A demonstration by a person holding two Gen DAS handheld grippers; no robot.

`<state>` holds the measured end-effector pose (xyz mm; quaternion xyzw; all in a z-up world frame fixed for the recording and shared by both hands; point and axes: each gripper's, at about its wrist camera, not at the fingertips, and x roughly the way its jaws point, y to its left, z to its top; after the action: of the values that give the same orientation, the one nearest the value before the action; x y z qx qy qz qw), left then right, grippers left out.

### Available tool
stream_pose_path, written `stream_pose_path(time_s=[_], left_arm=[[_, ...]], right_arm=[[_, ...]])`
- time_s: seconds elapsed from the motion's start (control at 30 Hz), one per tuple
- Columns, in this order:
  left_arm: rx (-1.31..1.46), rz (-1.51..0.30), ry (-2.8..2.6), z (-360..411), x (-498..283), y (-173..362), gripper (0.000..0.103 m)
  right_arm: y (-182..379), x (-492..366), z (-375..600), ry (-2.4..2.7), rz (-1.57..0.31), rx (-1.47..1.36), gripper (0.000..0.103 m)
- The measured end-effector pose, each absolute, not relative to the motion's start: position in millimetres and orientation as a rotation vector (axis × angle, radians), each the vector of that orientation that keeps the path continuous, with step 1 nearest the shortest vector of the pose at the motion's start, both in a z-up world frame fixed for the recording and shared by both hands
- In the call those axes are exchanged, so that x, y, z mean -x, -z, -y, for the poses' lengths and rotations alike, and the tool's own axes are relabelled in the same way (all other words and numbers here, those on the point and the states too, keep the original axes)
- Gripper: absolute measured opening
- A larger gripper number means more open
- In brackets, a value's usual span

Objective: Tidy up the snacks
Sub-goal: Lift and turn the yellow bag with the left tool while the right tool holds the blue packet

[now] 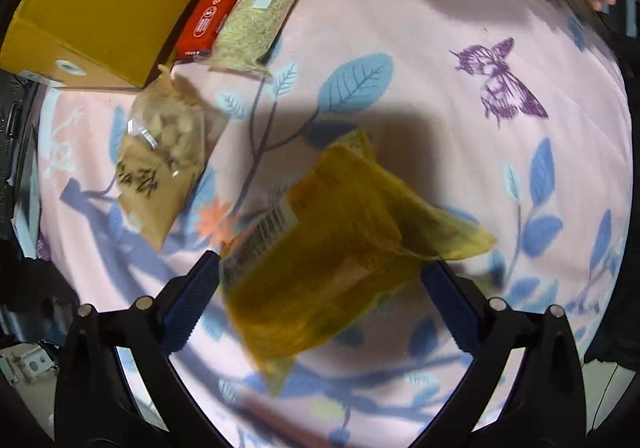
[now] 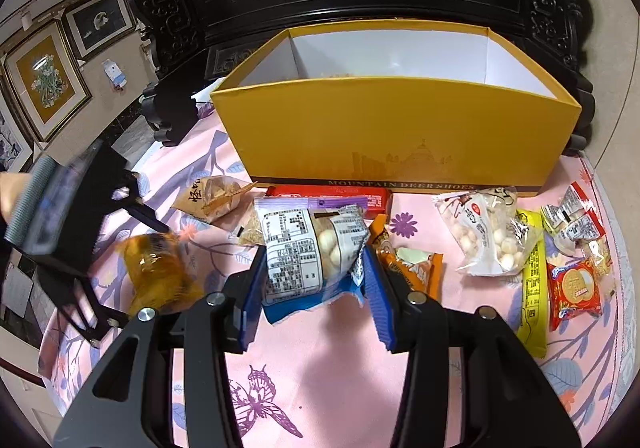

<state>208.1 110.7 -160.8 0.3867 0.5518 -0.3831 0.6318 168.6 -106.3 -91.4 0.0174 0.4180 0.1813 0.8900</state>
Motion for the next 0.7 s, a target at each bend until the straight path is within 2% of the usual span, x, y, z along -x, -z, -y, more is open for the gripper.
stream_pose_path(time_s=[0.1, 0.13, 0.17, 0.23, 0.37, 0.57, 0.7], left_arm=[[-0.826, -1.222, 0.868, -114, -207, 155, 0.088], [-0.814, -1.207, 0.874, -115, -204, 152, 0.081], [-0.805, -1.193, 0.875, -115, -200, 148, 0.067], [-0.782, -1.162, 0.853, -109, -186, 140, 0.054], [-0.748, -1.135, 0.846, -100, -176, 138, 0.048], [-0.668, -1.079, 0.741, -67, -157, 142, 0.046], [-0.447, -1.062, 0.559, -67, -162, 147, 0.045]], right_arm=[[88, -168, 108, -0.377, -0.859, -0.037, 0.047], [88, -169, 109, -0.377, -0.858, -0.042, 0.047], [87, -169, 110, -0.379, -0.857, -0.046, 0.047], [87, -168, 110, -0.385, -0.856, -0.053, 0.047], [86, -163, 112, -0.397, -0.856, -0.059, 0.047], [80, -155, 127, -0.387, -0.843, -0.074, 0.047], [74, -147, 140, -0.387, -0.823, -0.1, 0.047]])
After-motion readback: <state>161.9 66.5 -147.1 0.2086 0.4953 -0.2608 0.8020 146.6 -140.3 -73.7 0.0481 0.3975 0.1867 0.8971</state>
